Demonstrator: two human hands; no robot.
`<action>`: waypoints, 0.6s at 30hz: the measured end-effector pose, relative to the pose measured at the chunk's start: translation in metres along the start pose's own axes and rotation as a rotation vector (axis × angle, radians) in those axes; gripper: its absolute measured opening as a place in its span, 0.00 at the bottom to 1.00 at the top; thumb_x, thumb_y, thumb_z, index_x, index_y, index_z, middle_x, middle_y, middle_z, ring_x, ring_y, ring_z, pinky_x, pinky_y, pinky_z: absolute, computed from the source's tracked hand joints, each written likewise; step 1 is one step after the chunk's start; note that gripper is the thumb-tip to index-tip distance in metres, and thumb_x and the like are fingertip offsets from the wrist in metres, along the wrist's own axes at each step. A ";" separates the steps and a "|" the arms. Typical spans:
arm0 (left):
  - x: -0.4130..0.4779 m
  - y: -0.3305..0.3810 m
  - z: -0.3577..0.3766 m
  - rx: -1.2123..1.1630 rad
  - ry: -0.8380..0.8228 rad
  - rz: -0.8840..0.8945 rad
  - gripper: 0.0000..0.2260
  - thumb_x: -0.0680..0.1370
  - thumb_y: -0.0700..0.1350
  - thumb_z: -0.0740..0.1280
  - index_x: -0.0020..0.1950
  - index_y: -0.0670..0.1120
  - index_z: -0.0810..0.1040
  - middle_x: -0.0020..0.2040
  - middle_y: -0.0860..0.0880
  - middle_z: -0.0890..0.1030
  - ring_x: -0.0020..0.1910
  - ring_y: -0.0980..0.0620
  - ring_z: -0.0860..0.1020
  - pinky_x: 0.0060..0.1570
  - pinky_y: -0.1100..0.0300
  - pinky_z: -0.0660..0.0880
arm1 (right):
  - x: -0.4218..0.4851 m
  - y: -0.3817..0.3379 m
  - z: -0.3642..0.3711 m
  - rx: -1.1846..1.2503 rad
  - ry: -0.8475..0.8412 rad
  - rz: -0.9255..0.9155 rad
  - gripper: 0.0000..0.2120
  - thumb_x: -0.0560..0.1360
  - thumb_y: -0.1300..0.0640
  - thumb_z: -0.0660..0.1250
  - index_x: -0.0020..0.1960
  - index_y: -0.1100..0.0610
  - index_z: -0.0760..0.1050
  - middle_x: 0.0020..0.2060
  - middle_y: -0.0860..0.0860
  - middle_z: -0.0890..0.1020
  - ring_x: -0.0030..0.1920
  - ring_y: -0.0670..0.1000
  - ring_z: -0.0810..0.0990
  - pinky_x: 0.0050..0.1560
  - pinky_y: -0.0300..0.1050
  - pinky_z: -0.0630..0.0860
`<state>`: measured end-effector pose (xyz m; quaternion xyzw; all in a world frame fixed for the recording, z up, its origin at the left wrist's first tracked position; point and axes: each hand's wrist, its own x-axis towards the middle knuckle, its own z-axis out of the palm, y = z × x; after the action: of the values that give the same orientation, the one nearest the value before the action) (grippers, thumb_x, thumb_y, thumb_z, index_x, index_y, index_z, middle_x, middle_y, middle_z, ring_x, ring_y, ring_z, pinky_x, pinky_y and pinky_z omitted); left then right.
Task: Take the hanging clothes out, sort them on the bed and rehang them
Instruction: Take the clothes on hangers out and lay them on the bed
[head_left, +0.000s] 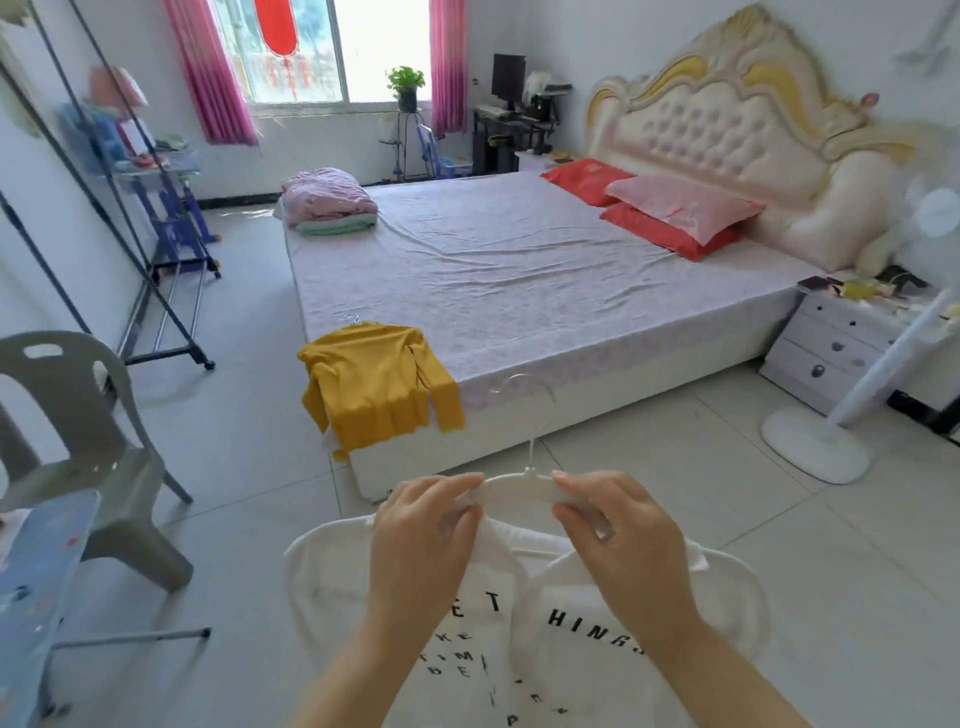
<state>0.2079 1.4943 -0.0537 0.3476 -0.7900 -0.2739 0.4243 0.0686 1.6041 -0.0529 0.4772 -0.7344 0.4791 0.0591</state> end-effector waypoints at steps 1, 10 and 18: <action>0.013 -0.008 0.007 0.019 0.020 -0.021 0.15 0.68 0.37 0.74 0.49 0.53 0.83 0.42 0.67 0.73 0.45 0.55 0.77 0.49 0.55 0.75 | 0.017 0.009 0.011 0.019 -0.016 -0.014 0.15 0.66 0.65 0.75 0.50 0.51 0.81 0.42 0.43 0.79 0.42 0.39 0.77 0.39 0.31 0.74; 0.131 -0.057 0.047 0.142 0.158 -0.162 0.14 0.68 0.36 0.74 0.49 0.51 0.83 0.42 0.60 0.77 0.45 0.56 0.76 0.47 0.64 0.69 | 0.162 0.063 0.093 0.171 -0.195 -0.076 0.14 0.67 0.65 0.75 0.49 0.51 0.82 0.41 0.37 0.78 0.39 0.32 0.77 0.39 0.26 0.72; 0.227 -0.124 0.062 0.152 0.208 -0.249 0.13 0.69 0.36 0.73 0.50 0.50 0.83 0.42 0.65 0.73 0.45 0.54 0.76 0.48 0.60 0.71 | 0.263 0.088 0.186 0.235 -0.295 -0.150 0.14 0.67 0.64 0.75 0.50 0.51 0.82 0.42 0.42 0.80 0.41 0.34 0.78 0.39 0.30 0.74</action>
<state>0.1030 1.2505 -0.0653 0.5003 -0.7112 -0.2265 0.4389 -0.0702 1.3008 -0.0664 0.5993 -0.6365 0.4805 -0.0696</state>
